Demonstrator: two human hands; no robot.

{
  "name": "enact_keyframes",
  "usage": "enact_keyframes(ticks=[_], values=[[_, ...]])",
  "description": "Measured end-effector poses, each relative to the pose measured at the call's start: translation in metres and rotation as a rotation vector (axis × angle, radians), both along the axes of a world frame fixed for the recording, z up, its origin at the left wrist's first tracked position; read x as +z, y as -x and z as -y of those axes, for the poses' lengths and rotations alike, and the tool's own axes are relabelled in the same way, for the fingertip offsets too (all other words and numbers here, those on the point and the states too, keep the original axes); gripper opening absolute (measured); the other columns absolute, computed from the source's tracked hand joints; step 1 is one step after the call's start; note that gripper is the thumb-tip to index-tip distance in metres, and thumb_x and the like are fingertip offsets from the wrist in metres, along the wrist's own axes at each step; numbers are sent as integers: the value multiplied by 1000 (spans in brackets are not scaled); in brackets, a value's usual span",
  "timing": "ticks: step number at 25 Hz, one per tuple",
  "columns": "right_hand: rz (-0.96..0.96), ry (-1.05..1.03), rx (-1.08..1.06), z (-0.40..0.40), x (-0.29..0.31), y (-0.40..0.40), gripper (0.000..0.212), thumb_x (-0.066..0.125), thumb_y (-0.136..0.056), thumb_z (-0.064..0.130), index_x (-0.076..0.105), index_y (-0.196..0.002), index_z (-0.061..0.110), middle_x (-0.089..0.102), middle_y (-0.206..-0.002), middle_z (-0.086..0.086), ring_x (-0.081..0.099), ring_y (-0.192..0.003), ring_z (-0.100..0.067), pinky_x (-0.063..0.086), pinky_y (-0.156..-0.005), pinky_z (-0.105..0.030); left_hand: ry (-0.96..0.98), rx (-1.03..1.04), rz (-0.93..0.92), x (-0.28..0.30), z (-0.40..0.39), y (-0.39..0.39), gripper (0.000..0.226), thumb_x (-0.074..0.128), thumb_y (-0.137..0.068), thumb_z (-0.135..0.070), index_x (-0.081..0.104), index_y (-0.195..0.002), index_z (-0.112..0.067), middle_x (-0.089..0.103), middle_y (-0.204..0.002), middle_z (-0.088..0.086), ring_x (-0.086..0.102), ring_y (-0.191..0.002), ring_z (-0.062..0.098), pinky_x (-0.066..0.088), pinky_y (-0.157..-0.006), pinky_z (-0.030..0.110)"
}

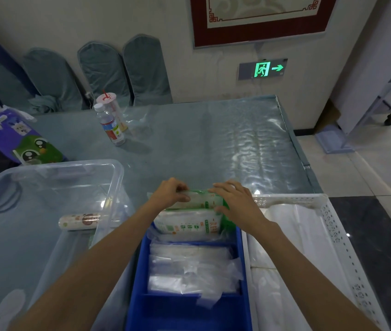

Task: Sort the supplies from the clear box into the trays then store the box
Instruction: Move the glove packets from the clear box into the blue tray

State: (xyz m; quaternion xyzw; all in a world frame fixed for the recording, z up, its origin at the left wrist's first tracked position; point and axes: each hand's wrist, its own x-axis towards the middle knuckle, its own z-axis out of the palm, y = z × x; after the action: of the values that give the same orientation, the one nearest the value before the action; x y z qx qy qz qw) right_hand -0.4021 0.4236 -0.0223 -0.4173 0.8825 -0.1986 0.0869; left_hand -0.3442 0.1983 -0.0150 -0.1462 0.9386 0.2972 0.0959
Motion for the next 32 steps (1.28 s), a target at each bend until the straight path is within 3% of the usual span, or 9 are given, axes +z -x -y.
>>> enact_keyframes(ticks=[4, 8, 10, 13, 18, 21, 25, 28, 32], values=[[-2, -2, 10, 4, -4, -5, 55, 59, -91, 25, 39, -142, 31, 37, -149, 10, 25, -140, -15, 16, -115, -38, -33, 118, -60, -1, -3, -10, 24, 73, -80, -17, 72, -103, -11, 72, -99, 4, 64, -89, 15, 51, -83, 28], [-41, -7, 14, 13, -3, -8, 65, 66, -86, 27, 36, -143, 33, 44, -143, 9, 34, -135, -16, 18, -113, -36, 75, 308, -295, -6, -37, -26, 20, 70, -79, -21, 73, -99, -21, 69, -96, -7, 63, -88, 14, 49, -84, 31], [-55, -41, 30, 14, -8, -9, 61, 67, -84, 26, 42, -139, 33, 46, -140, 7, 38, -132, -17, 20, -112, -37, 169, 260, -415, -22, -52, -39, 26, 69, -79, -23, 70, -105, -22, 68, -104, -4, 60, -96, 16, 45, -91, 34], [-17, -22, 9, 10, -18, -13, 54, 65, -85, 20, 49, -134, 33, 49, -138, 7, 41, -130, -18, 23, -111, -37, 141, 197, -489, -45, -55, -55, 31, 68, -84, -25, 65, -115, -21, 63, -117, -4, 53, -111, 14, 39, -102, 35], [37, -13, -7, 9, -21, -14, 42, 60, -90, 25, 53, -131, 30, 52, -136, 7, 42, -128, -16, 25, -109, -35, 105, 176, -506, -53, -47, -53, 25, 65, -86, -27, 69, -110, -21, 64, -115, -5, 55, -110, 12, 41, -101, 38], [18, -10, -6, 7, -18, -16, 42, 58, -91, 28, 51, -132, 28, 52, -136, 7, 38, -130, -16, 23, -110, -35, 98, 165, -534, -50, -47, -56, 25, 66, -86, -23, 68, -111, -18, 64, -115, -4, 54, -110, 12, 42, -101, 35], [-24, 191, -19, 2, -10, -26, 34, 57, -92, 21, 58, -126, 24, 58, -127, 3, 44, -124, -17, 28, -106, -29, 119, 232, -661, -46, -58, -82, 25, 66, -87, -14, 66, -111, -15, 60, -114, -5, 49, -111, 6, 37, -100, 17], [46, 224, 58, -1, -8, -41, 28, 55, -94, 20, 60, -122, 20, 61, -124, 2, 49, -119, -15, 31, -102, -22, 135, 205, -630, -52, -62, -103, 24, 67, -86, -10, 66, -110, -15, 62, -110, -5, 49, -106, 2, 40, -95, 13], [169, 117, 125, -4, -29, -54, 27, 49, -98, 25, 58, -123, 20, 62, -122, 0, 56, -109, -16, 46, -94, -29, 147, 222, -420, -66, -55, -117, 25, 66, -87, -18, 65, -112, -19, 65, -109, -6, 53, -103, 7, 41, -89, 16]])
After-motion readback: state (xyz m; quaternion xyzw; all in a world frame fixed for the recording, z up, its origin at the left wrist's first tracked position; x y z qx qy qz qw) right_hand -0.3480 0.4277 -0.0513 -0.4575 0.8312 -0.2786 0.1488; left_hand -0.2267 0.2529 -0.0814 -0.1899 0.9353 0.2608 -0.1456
